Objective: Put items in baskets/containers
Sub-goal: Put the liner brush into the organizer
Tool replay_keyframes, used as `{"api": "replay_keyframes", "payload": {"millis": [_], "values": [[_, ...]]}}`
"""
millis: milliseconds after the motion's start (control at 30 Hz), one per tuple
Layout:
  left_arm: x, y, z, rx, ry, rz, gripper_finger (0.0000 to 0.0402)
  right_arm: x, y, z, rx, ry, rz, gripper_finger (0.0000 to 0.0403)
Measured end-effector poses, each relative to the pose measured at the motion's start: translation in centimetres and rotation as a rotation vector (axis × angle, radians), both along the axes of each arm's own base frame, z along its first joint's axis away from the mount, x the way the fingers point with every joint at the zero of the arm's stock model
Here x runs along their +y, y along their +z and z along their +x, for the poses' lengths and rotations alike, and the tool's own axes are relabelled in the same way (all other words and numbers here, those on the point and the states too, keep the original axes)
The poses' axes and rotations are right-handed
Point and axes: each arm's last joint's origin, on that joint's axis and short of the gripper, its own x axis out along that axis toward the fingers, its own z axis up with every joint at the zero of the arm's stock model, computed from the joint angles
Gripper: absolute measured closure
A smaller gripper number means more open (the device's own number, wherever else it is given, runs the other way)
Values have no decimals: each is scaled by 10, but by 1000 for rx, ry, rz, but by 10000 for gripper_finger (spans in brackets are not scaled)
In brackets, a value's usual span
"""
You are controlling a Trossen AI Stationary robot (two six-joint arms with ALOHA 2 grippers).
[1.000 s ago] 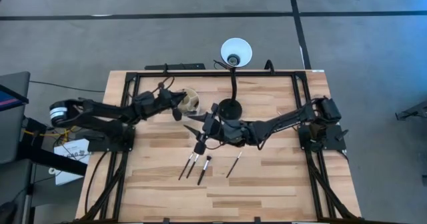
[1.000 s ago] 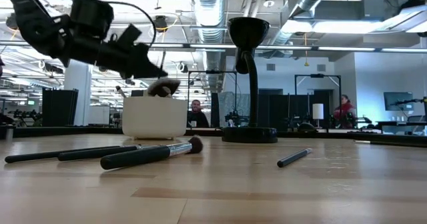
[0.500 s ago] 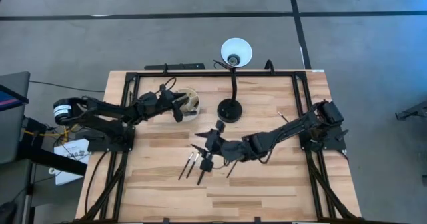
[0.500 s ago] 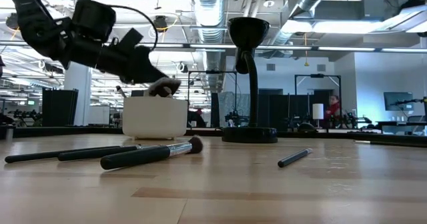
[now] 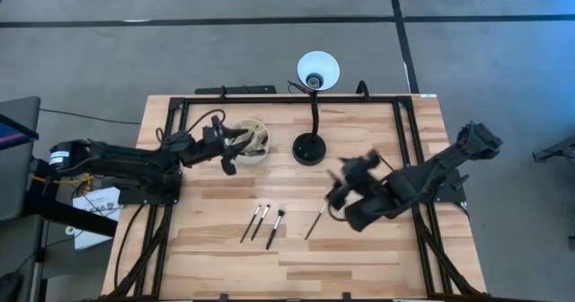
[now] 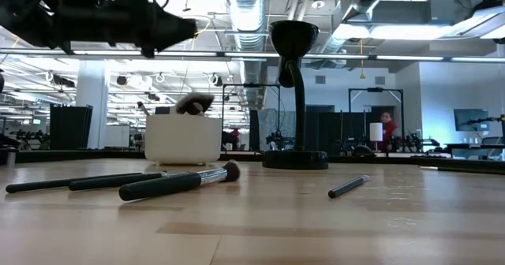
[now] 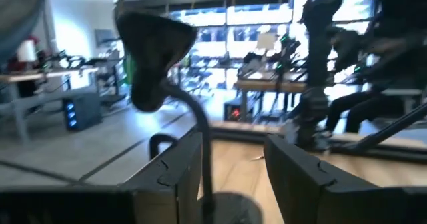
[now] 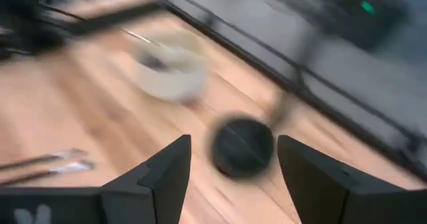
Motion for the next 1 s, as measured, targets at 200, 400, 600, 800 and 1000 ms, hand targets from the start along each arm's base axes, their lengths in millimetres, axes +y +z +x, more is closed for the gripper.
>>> {"api": "replay_keyframes", "payload": {"millis": [200, 400, 600, 800, 1000], "values": [[-9, 3, -1, -16, -51, 3, 250, -32, -39, -39, 161, -364, 205, 212], [-10, 1, 1, -6, -57, 1, 250, -69, -71, -49, 465, -541, 408, 221], [-10, 1, 1, -6, -54, 1, 259, -112, -74, -53, 605, -527, 483, 223], [-10, 1, 1, -6, -55, 0, 265, -155, -77, -62, 583, -512, 616, 223], [-10, 1, 1, -6, -55, 0, 266, -182, -104, -73, 545, -497, 719, 223]]}}
